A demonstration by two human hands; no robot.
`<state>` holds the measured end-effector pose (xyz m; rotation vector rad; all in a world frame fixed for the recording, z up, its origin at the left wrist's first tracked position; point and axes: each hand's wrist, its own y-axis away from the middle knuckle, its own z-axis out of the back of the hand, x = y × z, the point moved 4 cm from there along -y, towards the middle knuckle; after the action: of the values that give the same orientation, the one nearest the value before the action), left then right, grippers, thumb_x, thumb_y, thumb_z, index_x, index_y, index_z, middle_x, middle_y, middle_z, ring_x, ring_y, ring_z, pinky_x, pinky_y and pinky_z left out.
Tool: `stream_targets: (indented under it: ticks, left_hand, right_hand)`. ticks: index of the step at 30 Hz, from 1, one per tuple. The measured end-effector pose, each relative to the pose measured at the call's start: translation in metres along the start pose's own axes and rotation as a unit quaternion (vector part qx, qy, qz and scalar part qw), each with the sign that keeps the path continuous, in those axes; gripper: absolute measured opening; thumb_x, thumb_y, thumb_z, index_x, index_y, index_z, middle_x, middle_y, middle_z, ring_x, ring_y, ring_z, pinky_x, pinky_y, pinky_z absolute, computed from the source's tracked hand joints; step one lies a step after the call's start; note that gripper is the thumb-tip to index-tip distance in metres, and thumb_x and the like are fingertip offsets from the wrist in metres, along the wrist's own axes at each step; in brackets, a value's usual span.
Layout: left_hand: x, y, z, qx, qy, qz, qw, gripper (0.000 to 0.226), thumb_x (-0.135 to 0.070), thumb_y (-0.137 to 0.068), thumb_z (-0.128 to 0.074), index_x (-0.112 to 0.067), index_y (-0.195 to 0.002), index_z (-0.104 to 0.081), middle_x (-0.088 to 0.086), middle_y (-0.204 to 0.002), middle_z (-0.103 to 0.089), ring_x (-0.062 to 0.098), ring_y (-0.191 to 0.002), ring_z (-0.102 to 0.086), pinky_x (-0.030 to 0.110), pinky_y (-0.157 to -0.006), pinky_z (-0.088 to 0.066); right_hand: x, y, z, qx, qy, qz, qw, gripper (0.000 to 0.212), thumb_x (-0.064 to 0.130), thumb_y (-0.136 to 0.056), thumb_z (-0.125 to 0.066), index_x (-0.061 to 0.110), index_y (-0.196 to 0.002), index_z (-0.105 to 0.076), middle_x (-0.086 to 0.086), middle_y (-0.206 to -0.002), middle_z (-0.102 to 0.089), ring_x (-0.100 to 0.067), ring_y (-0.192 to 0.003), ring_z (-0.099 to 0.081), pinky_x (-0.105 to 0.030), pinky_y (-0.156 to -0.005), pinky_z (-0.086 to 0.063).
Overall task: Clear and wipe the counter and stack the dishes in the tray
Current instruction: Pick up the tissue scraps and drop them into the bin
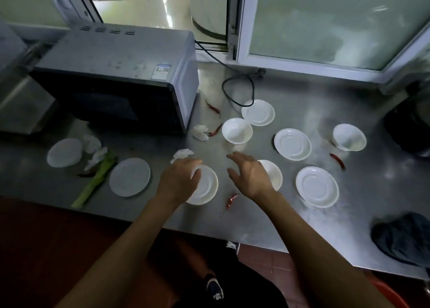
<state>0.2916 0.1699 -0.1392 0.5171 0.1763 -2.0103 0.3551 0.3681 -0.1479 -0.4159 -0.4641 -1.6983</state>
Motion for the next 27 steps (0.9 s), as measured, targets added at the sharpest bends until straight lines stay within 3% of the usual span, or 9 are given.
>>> stream_targets:
  ticks: [2,5,7,13,17,27]
  left_hand:
    - [0.009,-0.012,-0.004,0.014,-0.021,0.010,1.000,0.051,-0.048,-0.092,-0.035,-0.024,-0.128,-0.062,0.004,-0.130,-0.063,0.027,-0.116,-0.060,0.043,-0.096,-0.050]
    - [0.016,-0.021,-0.001,-0.026,-0.031,0.025,0.999,0.030,-0.027,-0.094,-0.058,-0.019,-0.121,-0.069,0.006,-0.123,-0.068,0.029,-0.106,-0.065,0.039,-0.087,-0.053]
    - [0.020,-0.027,0.001,-0.032,-0.037,0.037,0.998,0.025,-0.020,-0.093,-0.061,-0.015,-0.115,-0.071,0.008,-0.118,-0.069,0.030,-0.102,-0.065,0.037,-0.083,-0.053]
    - [0.056,-0.047,-0.017,-0.003,-0.040,0.066,0.997,0.040,-0.033,-0.088,-0.052,-0.018,-0.122,-0.066,0.004,-0.120,-0.067,0.028,-0.105,-0.061,0.043,-0.086,-0.052]
    - [0.077,-0.061,-0.034,0.024,-0.058,0.088,0.994,0.038,-0.033,-0.085,-0.056,-0.022,-0.120,-0.063,-0.001,-0.121,-0.063,0.027,-0.106,-0.058,0.042,-0.083,-0.051]
    - [0.103,-0.105,-0.055,0.107,-0.093,0.035,0.989,0.051,-0.027,-0.088,-0.053,-0.027,-0.139,-0.048,-0.001,-0.139,-0.048,0.027,-0.122,-0.043,0.044,-0.094,-0.035]
  right_hand:
    - [-0.004,-0.019,-0.009,0.008,-0.003,0.004,1.000,0.044,0.028,-0.095,-0.060,0.018,-0.138,-0.054,-0.008,-0.142,-0.055,-0.032,-0.125,-0.053,-0.044,-0.104,-0.044]
    - [-0.007,-0.041,-0.023,0.024,-0.010,0.012,1.000,0.044,0.027,-0.095,-0.059,0.018,-0.137,-0.055,-0.006,-0.140,-0.057,-0.031,-0.123,-0.055,-0.043,-0.103,-0.043]
    - [-0.007,-0.054,-0.029,0.036,-0.009,0.020,0.999,0.043,0.027,-0.095,-0.059,0.019,-0.137,-0.054,-0.006,-0.140,-0.057,-0.030,-0.123,-0.055,-0.042,-0.104,-0.041]
    - [0.001,-0.089,-0.041,0.074,-0.005,0.042,0.996,0.042,0.028,-0.097,-0.059,0.020,-0.138,-0.055,-0.002,-0.142,-0.056,-0.025,-0.126,-0.054,-0.041,-0.109,-0.039]
    - [0.006,-0.115,-0.052,0.075,0.025,0.060,0.995,0.042,0.023,-0.095,-0.062,0.017,-0.136,-0.057,-0.005,-0.138,-0.058,-0.027,-0.123,-0.055,-0.041,-0.105,-0.041]
    - [0.017,-0.180,-0.079,0.059,0.103,0.042,0.992,0.047,0.021,-0.090,-0.066,0.016,-0.136,-0.055,-0.009,-0.145,-0.051,-0.032,-0.130,-0.047,-0.047,-0.106,-0.038]
